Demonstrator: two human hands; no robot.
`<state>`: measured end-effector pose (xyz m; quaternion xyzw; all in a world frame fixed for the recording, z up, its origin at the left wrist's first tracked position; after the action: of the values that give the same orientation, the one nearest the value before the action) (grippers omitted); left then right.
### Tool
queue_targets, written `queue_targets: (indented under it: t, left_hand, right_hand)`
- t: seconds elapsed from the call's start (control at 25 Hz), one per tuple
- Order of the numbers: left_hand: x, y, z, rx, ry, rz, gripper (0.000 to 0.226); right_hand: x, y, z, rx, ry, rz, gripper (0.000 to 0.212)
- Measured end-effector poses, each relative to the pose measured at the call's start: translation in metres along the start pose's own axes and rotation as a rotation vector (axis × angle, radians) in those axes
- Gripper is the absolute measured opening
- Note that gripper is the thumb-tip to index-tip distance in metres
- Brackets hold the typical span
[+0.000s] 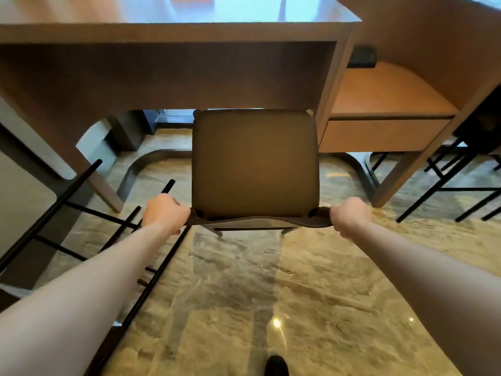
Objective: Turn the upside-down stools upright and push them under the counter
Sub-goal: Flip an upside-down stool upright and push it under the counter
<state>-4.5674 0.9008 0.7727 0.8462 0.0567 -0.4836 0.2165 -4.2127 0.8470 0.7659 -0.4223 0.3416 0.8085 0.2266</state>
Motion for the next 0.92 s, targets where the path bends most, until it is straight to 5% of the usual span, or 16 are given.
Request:
queue_targets:
  t: [0.28, 0.92]
  left_hand:
    - [-0.036, -0.079, -0.083, 0.049, -0.11, -0.241, 0.039]
    - [-0.074, -0.236, -0.204, 0.026, -0.045, -0.151, 0.042]
  right_hand:
    - [-0.037, -0.069, 0.092, -0.187, 0.018, -0.109, 0.026]
    - [-0.065, -0.201, 0.23, -0.344, -0.066, -0.115, 0.032]
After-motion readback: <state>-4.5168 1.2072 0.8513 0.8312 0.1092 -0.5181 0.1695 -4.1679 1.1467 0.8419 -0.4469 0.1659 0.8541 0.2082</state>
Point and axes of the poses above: each hand's wrist, its own y-axis away from the middle knuckle, its own x-axis out of the palm, z = x × y, the point moved 2 cm from there along -y, towards the middle knuckle, and after that the axes turned 2 degrees about -y, right-handed, at the moved point
